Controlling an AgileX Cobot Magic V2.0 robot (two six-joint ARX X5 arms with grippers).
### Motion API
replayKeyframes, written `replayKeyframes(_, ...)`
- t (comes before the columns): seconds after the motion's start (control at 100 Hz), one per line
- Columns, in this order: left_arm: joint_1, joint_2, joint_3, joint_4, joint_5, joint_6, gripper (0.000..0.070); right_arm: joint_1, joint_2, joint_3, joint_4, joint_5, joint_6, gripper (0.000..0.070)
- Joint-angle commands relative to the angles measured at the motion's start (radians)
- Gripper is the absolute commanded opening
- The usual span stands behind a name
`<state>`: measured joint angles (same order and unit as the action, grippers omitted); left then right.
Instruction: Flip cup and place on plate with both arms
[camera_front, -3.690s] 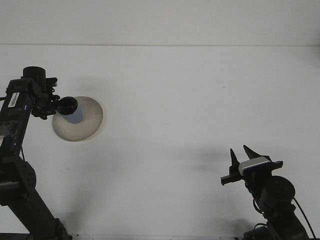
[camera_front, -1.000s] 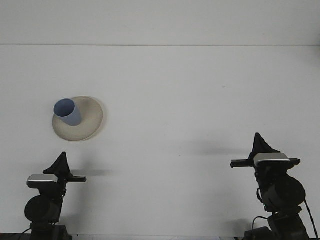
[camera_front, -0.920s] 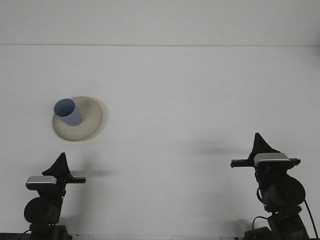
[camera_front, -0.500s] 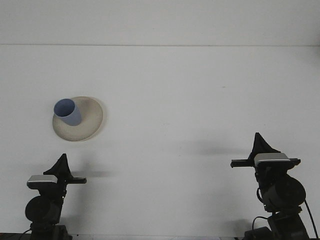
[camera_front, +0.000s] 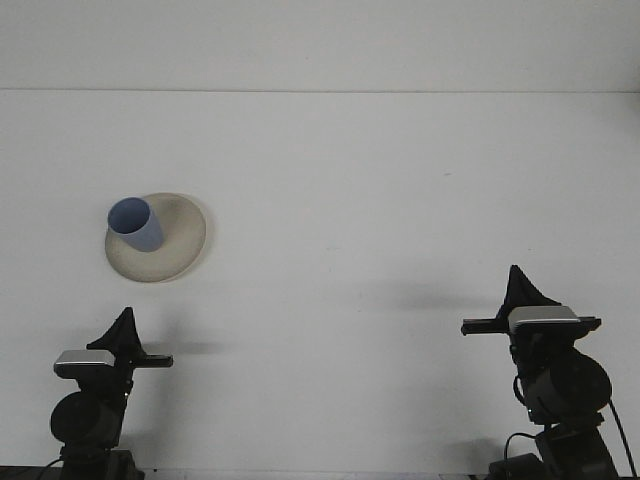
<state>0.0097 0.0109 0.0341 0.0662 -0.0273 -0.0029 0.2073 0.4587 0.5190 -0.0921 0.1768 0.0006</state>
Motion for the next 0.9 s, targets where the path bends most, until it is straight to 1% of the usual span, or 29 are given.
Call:
replayKeyframes(0.0, 0.001, 0.000, -0.020, 0.013, -0.003, -0.009, 0.0013, 0.000, -0.001, 0.003, 0.009, 0.005, -0.011, 0.0000)
replayKeyframes(0.08, 0.001, 0.000, -0.020, 0.013, -0.003, -0.009, 0.0014, -0.008, -0.014, 0.002, 0.011, 0.012, -0.055, 0.0000)
replayKeyframes(0.15, 0.001, 0.000, -0.020, 0.013, -0.003, -0.009, 0.0013, -0.032, -0.030, -0.019, 0.010, -0.014, -0.063, 0.0000)
replayKeyframes(0.19, 0.001, 0.000, -0.020, 0.013, -0.003, -0.009, 0.0014, -0.056, -0.060, -0.048, 0.018, -0.055, -0.086, 0.0000)
replayKeyframes(0.29, 0.001, 0.000, -0.020, 0.013, -0.003, -0.009, 0.0013, -0.121, -0.160, -0.163, 0.051, -0.201, -0.142, 0.0000)
replayKeyframes(0.34, 0.001, 0.000, -0.020, 0.013, -0.003, -0.009, 0.0013, -0.147, -0.219, -0.230, 0.056, -0.234, -0.158, 0.0000)
replayKeyframes(0.49, 0.001, 0.000, -0.020, 0.013, -0.003, -0.009, 0.0014, -0.185, -0.370, -0.406, 0.056, -0.235, -0.203, 0.0000)
replayKeyframes(0.63, 0.001, 0.000, -0.020, 0.013, -0.003, -0.009, 0.0013, -0.201, -0.462, -0.506, 0.075, -0.230, -0.230, 0.0000)
replayKeyframes(0.72, 0.001, 0.000, -0.020, 0.012, -0.003, -0.009, 0.0014, -0.208, -0.458, -0.506, 0.059, -0.228, -0.239, 0.0000)
replayKeyframes(0.81, 0.002, 0.000, -0.020, 0.013, -0.003, -0.009, 0.0013, -0.208, -0.458, -0.506, 0.067, -0.198, -0.252, 0.0000)
replayKeyframes(0.89, 0.001, 0.000, -0.020, 0.013, -0.003, -0.009, 0.0014, -0.208, -0.457, -0.506, 0.077, -0.204, -0.251, 0.0000)
